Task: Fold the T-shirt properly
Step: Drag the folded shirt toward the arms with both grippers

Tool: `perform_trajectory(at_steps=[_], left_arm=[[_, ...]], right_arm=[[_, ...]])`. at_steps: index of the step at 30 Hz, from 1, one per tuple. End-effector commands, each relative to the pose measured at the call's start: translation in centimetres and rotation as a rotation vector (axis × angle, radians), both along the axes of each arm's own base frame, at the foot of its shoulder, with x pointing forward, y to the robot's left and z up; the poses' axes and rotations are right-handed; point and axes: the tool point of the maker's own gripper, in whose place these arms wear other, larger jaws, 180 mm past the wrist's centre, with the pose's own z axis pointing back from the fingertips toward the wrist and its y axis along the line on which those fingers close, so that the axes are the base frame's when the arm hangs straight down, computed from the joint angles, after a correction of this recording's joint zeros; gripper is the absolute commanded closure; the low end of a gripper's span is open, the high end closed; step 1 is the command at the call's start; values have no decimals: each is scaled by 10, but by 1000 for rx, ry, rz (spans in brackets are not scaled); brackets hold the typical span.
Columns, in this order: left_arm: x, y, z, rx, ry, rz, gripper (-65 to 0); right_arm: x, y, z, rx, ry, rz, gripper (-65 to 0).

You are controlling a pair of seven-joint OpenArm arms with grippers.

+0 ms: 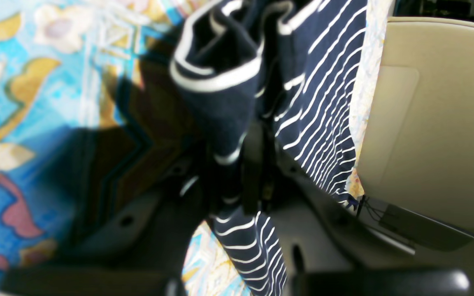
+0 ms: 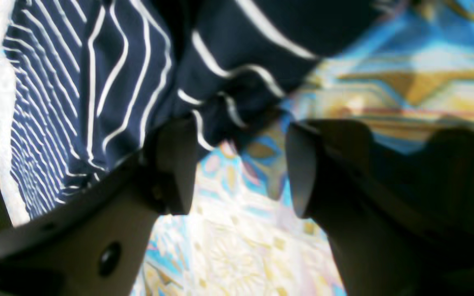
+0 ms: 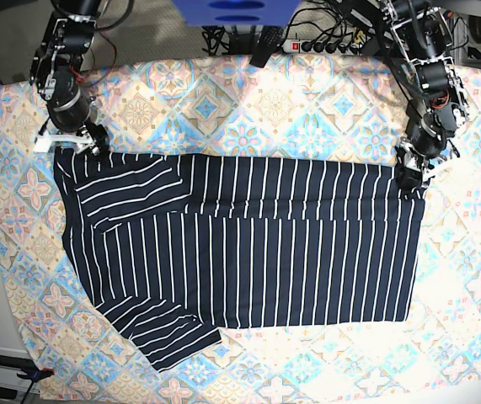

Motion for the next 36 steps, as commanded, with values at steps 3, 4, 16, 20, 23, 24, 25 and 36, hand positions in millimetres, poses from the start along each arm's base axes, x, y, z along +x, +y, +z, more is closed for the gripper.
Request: perform_trajectory(at_steps=[3,4,16,20,23,24,25,36], left_arm=[[1,2,2,0,-1,-1,-69],[1,2,2,0,-1,-1,-69],[1,2,2,0,-1,-1,-68],[0,2,2,-1,1,-2,-68],[-6,2,-2,-1,12,-1,-67],[-7,2,-2,-1,14,-1,-67],[-8,2,-3,-1,15,-1,-67],[-31,0,-13,-15,63,-22,0]], right_arm=[[7,-10,5,-33,-9,-10,-399],[9,-10,6,-33,-13,-10,-408],[45,-18,14,-5,-69,-57,-417],[56,-18,19,-2,-90,-56,-416],[56,-17,15,8,-81,-60,-400],[58,-17,16,9,-85,-59,-378],[58,-16,16,11,-85,-57,-347],[33,-16,9,11,-39,-45,0]])
